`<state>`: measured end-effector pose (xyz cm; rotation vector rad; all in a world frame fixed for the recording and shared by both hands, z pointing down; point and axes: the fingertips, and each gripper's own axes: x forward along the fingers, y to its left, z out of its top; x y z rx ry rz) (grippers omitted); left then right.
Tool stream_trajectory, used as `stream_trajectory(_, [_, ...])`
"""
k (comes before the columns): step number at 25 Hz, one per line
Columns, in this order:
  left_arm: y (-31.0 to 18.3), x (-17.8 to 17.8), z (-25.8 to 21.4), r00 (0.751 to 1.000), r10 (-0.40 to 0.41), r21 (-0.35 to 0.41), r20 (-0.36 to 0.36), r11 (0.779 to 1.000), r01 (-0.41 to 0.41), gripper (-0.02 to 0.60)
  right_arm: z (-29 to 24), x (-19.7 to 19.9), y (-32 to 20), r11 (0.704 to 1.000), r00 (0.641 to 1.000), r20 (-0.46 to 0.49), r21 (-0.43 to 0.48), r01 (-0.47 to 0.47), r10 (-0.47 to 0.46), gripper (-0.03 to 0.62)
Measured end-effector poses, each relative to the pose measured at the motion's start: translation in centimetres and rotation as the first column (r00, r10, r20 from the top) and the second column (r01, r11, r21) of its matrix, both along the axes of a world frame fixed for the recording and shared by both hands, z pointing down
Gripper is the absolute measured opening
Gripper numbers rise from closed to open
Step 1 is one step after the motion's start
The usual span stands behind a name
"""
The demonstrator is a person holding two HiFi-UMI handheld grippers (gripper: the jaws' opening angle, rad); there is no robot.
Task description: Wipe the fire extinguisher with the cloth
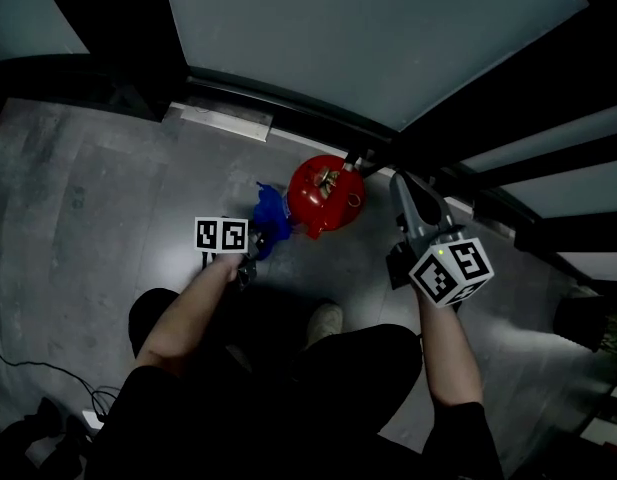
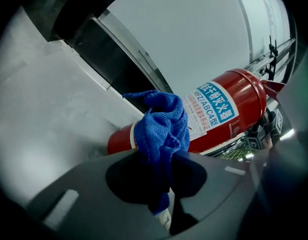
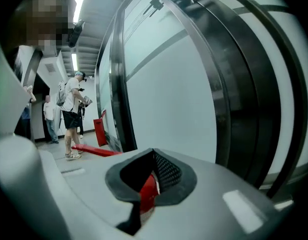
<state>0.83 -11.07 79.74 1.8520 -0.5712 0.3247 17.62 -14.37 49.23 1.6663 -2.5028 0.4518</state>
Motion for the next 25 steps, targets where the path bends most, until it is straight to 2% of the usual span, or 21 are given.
stream_trajectory(2, [0.0, 0.0, 0.9, 1.0, -0.015, -0.011, -0.006, 1.0, 0.015, 0.069, 2.7, 0.8, 0.1, 1.0, 1.0, -0.022, -0.03, 0.004, -0.005, 0.003])
stream_trajectory(8, [0.4, 0.0, 4.2, 0.999, -0.018, -0.036, 0.032, 0.999, 0.019, 0.069, 10.2, 1.8, 1.1, 0.99, 0.999, -0.009, -0.13, -0.051, 0.05, 0.003])
stream_trajectory(12, [0.8, -0.1, 6.5, 0.998, -0.029, -0.064, 0.06, 0.997, 0.032, 0.069, 10.9, 1.2, 1.1, 0.989, 0.998, 0.027, -0.142, -0.052, 0.057, 0.003])
stream_trajectory(19, [2.8, -0.5, 10.0, 0.987, 0.012, -0.112, 0.158, 0.994, 0.006, 0.067, 12.4, -0.2, 1.3, 0.986, 1.0, 0.007, -0.167, 0.007, -0.006, 0.003])
stream_trajectory(21, [3.0, -0.7, 9.6, 0.988, 0.017, -0.102, 0.156, 0.995, -0.001, 0.067, 12.8, 0.4, 1.3, 0.984, 1.0, 0.015, -0.176, 0.0, 0.003, 0.003])
stream_trajectory(25, [1.6, -1.6, 6.5, 0.991, 0.014, -0.024, 0.136, 1.0, -0.011, 0.066, 12.6, 1.3, 0.8, 0.986, 0.999, 0.037, -0.167, -0.024, 0.031, 0.003])
